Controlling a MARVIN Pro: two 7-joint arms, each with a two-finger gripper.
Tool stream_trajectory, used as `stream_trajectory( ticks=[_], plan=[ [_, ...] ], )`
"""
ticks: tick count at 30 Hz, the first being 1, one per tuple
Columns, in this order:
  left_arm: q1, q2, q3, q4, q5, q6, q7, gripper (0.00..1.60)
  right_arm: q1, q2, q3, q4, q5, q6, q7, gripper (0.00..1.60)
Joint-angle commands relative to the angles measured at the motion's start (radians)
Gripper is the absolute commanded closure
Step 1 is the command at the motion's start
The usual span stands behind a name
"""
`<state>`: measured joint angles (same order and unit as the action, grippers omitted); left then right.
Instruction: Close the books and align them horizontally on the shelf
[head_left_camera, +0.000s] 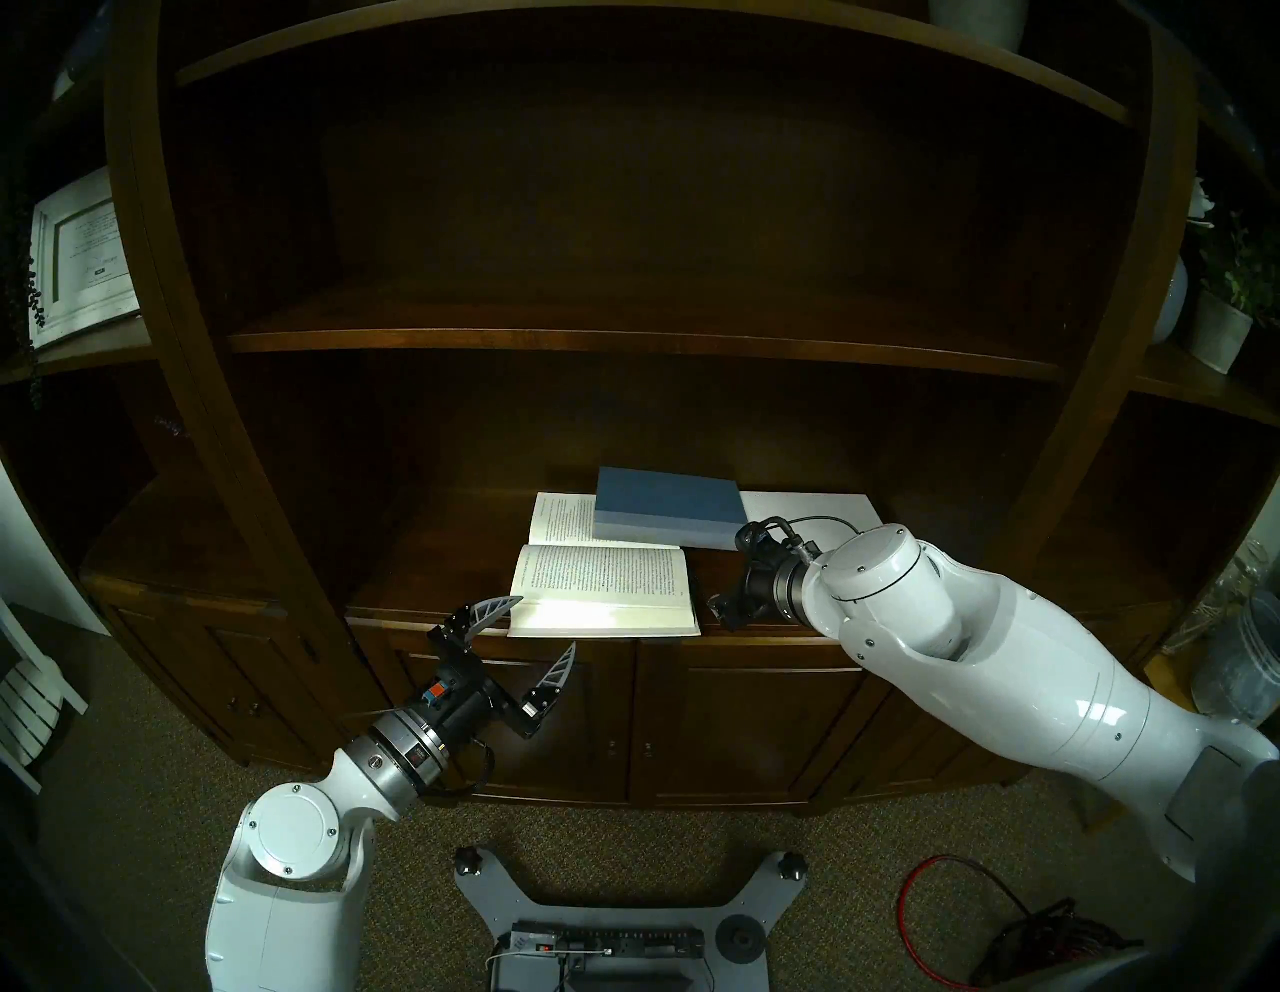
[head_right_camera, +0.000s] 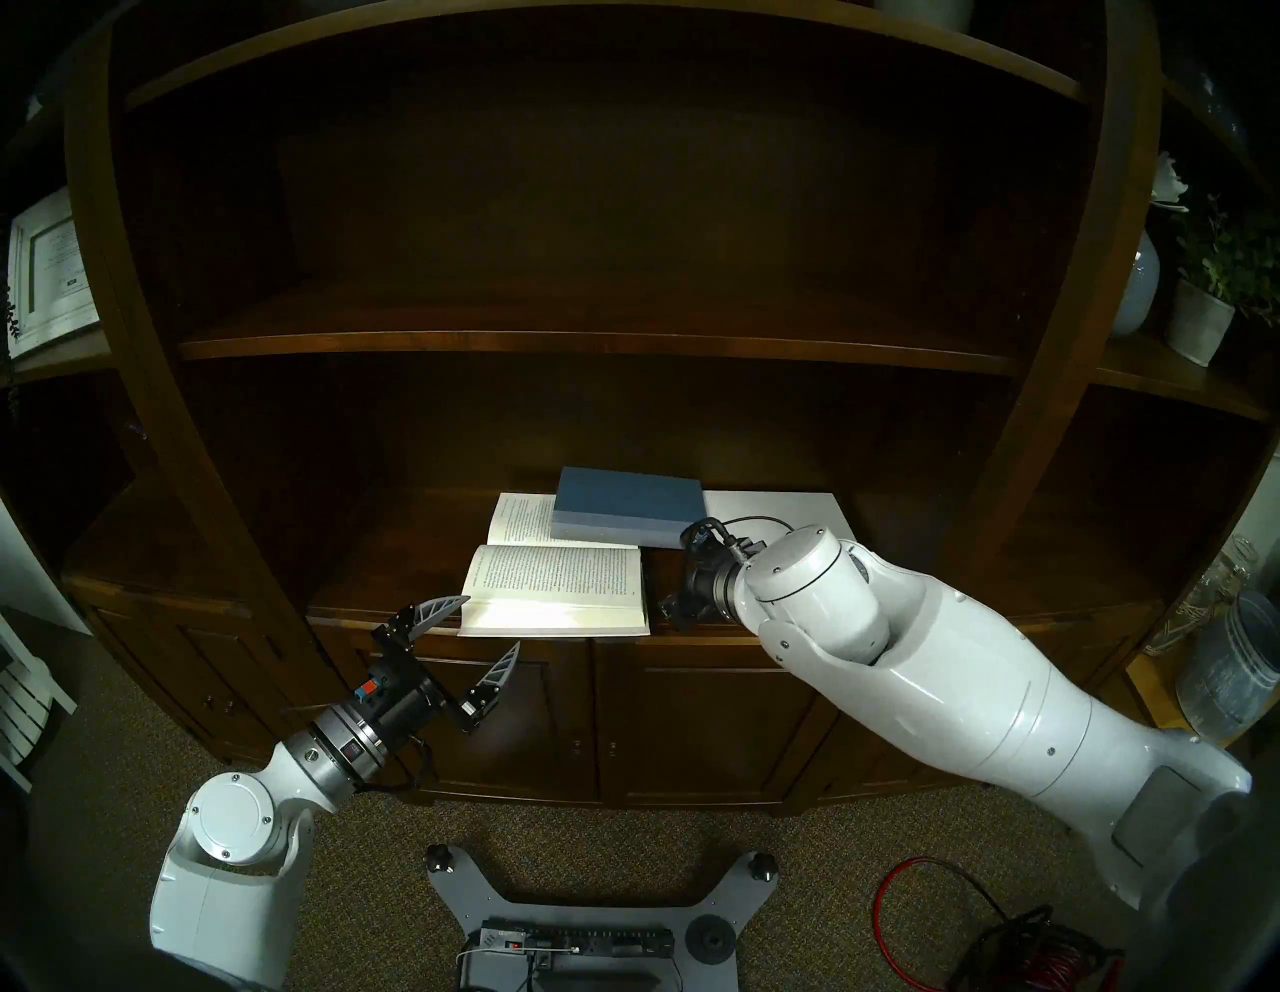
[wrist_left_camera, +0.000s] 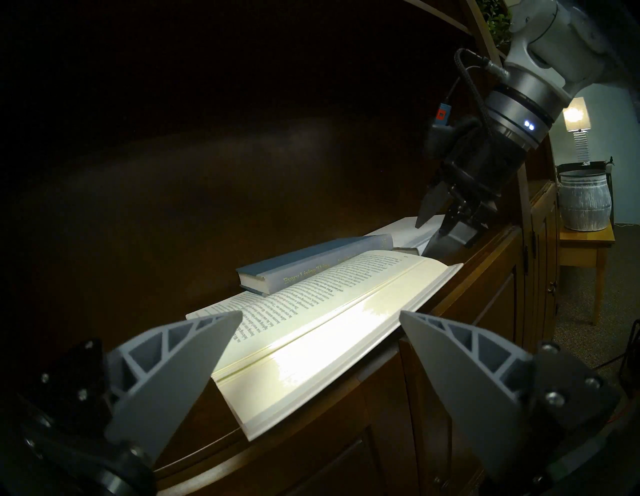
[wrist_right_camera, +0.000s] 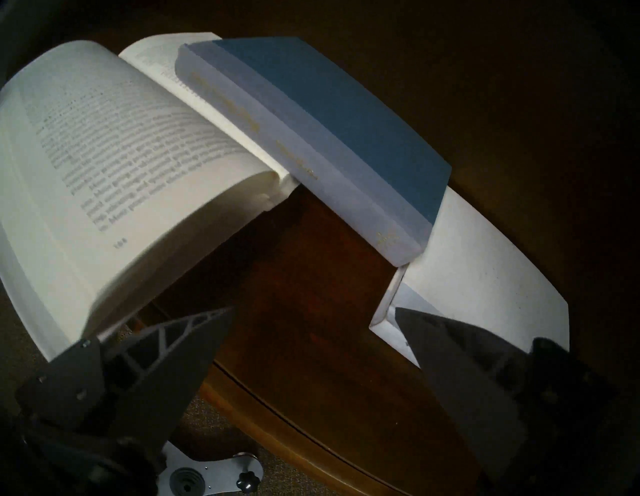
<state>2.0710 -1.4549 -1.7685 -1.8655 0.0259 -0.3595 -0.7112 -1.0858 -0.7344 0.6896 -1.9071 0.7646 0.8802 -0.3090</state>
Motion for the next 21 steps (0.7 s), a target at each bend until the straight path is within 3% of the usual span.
stream_trajectory(
  ticks=[1, 10, 21],
  plan=[
    [-0.015, 0.001, 0.002, -0.027, -0.004, -0.008, 0.0, 0.0, 0.111, -0.026, -0.016, 0.049, -0.098, -0.039, 0.02, 0.0],
    [-0.015, 0.001, 0.001, -0.027, -0.004, -0.009, -0.001, 0.0, 0.18, -0.099, -0.08, 0.15, -0.173, -0.077, 0.082, 0.0],
    [-0.016, 0.0, 0.001, -0.027, -0.003, -0.009, -0.001, 0.0, 0.243, -0.178, -0.17, 0.239, -0.289, -0.108, 0.081, 0.0]
  ],
)
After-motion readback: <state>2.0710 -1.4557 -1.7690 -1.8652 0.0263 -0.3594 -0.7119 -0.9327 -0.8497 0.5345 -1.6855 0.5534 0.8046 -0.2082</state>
